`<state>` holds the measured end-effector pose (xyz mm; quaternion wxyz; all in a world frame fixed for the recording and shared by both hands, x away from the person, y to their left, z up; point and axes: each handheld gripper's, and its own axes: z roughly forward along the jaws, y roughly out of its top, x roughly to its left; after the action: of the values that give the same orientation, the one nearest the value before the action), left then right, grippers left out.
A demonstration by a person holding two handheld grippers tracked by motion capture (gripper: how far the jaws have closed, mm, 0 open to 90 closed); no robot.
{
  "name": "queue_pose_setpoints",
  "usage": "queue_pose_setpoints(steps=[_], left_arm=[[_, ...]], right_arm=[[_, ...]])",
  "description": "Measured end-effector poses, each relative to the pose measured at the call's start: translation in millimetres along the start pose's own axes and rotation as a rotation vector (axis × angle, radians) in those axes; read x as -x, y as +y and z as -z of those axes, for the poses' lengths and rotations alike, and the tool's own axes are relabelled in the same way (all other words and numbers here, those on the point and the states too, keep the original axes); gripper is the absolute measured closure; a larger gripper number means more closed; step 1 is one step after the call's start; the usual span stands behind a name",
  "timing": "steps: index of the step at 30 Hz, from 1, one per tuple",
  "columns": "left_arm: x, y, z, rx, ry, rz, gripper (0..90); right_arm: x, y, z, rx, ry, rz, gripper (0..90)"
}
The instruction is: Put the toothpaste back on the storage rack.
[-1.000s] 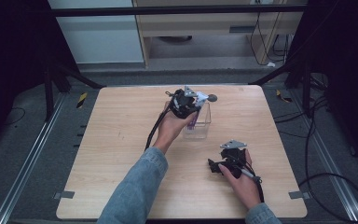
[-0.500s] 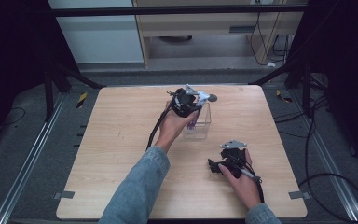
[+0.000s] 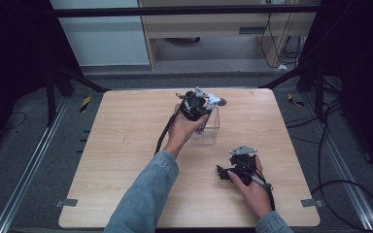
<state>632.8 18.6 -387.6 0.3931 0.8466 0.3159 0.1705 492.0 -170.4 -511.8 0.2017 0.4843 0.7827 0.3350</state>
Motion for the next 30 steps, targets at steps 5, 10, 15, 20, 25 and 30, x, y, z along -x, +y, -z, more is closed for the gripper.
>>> queue_pose_setpoints(steps=[5,10,15,20,25,30], left_arm=[[1.3,2.2,-3.3,-0.005,-0.003,-0.002,76.8],[1.5,3.2,-4.9,-0.007,-0.003,-0.006,76.8],[0.5,4.2,-6.1,-0.013,-0.009,-0.002,76.9],[1.9,6.8,-8.3,-0.026,-0.015,-0.008,78.9],[2.2,7.1,-7.3,-0.022,-0.017,-0.003,81.3],[2.7,6.5,-7.8,-0.028,-0.021,-0.004,81.1]], right_arm=[[0.0,0.0,0.0,0.001,0.0,0.001,0.4],[0.1,0.0,0.0,0.0,0.0,0.001,0.4],[0.0,0.0,0.0,0.0,0.0,0.0,0.4],[0.0,0.0,0.0,0.0,0.0,0.0,0.4],[0.0,0.0,0.0,0.0,0.0,0.0,0.4],[0.0,0.0,0.0,0.0,0.0,-0.001,0.4]])
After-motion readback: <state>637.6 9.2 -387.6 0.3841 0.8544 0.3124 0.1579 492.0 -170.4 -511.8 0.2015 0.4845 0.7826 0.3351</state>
